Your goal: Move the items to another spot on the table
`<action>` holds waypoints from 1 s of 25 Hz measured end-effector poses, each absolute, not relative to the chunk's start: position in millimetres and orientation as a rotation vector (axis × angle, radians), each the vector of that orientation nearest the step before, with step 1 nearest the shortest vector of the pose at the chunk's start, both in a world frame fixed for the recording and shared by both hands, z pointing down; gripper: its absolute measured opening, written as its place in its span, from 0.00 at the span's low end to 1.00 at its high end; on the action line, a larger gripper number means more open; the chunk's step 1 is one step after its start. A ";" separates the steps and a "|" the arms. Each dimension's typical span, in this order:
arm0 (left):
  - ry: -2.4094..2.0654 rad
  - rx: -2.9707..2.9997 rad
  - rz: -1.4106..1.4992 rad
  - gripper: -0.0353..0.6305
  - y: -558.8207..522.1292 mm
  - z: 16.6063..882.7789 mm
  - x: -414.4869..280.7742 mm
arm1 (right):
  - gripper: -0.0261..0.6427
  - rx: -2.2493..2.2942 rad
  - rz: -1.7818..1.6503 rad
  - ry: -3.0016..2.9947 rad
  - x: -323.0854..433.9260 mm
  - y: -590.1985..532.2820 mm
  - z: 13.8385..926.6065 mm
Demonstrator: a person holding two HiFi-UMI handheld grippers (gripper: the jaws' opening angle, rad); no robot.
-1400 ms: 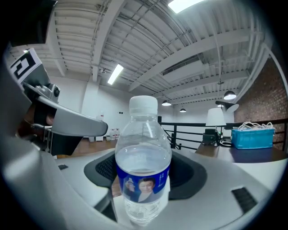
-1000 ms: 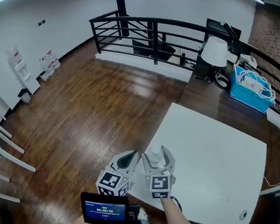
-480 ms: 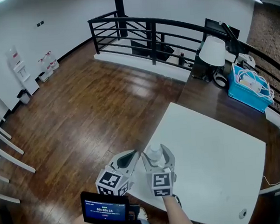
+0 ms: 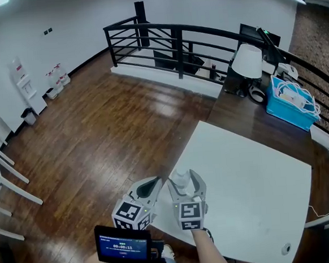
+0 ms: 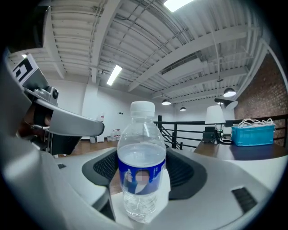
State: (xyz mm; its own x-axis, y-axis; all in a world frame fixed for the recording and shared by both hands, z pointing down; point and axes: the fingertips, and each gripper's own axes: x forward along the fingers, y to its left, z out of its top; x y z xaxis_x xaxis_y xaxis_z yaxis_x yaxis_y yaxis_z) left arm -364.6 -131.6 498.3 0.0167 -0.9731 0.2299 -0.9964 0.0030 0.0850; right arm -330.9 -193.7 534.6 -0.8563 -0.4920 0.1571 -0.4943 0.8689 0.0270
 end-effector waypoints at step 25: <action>-1.930 2.265 0.121 0.07 -140.1 462.5 -247.2 | 0.47 0.923 -0.065 -2.894 -216.3 -175.1 473.8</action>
